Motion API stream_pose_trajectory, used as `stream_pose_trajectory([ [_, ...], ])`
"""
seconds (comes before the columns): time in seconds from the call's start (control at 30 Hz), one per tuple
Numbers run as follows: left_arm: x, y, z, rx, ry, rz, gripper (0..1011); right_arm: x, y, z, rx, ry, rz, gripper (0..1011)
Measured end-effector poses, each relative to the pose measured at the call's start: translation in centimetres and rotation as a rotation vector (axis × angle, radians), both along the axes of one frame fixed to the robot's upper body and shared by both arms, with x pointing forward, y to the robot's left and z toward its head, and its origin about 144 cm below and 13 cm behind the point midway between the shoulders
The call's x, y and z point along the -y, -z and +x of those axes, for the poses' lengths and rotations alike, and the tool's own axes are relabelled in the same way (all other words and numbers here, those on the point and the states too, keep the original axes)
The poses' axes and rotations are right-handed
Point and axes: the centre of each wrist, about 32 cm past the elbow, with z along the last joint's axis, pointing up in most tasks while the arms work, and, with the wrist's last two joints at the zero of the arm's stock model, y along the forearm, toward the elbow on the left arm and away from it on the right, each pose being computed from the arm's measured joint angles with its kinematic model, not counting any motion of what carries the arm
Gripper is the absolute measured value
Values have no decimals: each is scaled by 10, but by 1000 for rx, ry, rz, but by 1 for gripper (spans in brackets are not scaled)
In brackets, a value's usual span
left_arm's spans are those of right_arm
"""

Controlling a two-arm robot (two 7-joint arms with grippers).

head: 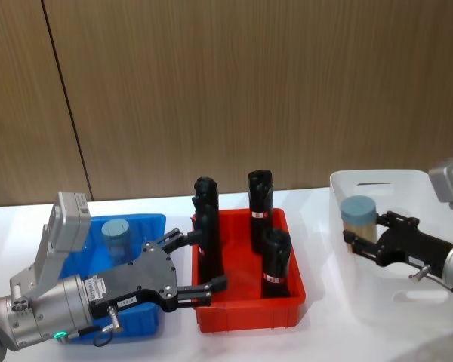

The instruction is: Pick the cotton swabs from the blue box and place them into the white box.

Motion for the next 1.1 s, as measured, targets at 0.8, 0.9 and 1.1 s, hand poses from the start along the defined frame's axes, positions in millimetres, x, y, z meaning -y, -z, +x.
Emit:
stream_pose_trajectory([
  [0.8, 0, 0, 0, 0, 0, 0, 1003, 27, 11, 20, -67, 126, -9, 883],
  [0.9, 0, 0, 0, 0, 0, 0, 1003, 28, 13, 21, -72, 132, -9, 949],
  [1.1, 0, 0, 0, 0, 0, 0, 1003, 30, 16, 22, -82, 144, -7, 1001],
])
